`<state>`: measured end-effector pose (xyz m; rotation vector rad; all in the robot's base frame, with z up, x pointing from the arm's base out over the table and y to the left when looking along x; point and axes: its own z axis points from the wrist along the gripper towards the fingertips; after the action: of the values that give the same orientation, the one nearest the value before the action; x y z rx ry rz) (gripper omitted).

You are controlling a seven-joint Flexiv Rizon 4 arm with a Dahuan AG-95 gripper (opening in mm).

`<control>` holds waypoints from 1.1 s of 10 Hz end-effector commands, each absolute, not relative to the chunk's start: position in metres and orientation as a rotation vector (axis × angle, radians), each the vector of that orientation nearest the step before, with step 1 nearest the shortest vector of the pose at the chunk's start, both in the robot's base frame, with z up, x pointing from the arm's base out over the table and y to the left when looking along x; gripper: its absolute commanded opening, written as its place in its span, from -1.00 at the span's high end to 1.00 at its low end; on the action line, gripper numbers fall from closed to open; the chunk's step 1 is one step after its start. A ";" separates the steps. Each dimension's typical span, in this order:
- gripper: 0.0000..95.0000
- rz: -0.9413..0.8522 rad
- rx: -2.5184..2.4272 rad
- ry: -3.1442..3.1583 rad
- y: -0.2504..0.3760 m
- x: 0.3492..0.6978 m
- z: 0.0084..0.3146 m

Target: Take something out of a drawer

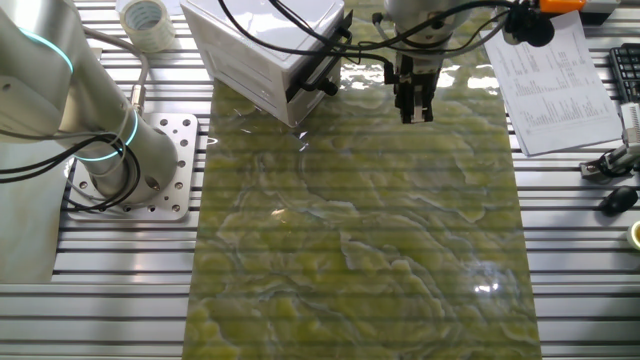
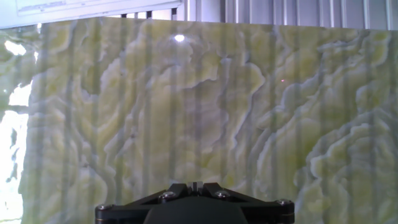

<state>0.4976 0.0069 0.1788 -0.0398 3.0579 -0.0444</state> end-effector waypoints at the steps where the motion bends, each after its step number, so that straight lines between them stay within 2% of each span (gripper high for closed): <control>1: 1.00 -0.046 -0.039 3.060 0.007 0.498 0.179; 11: 1.00 -0.061 -0.034 3.067 0.008 0.499 0.180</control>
<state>0.4992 0.0077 0.1801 -0.0322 3.0661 -0.0605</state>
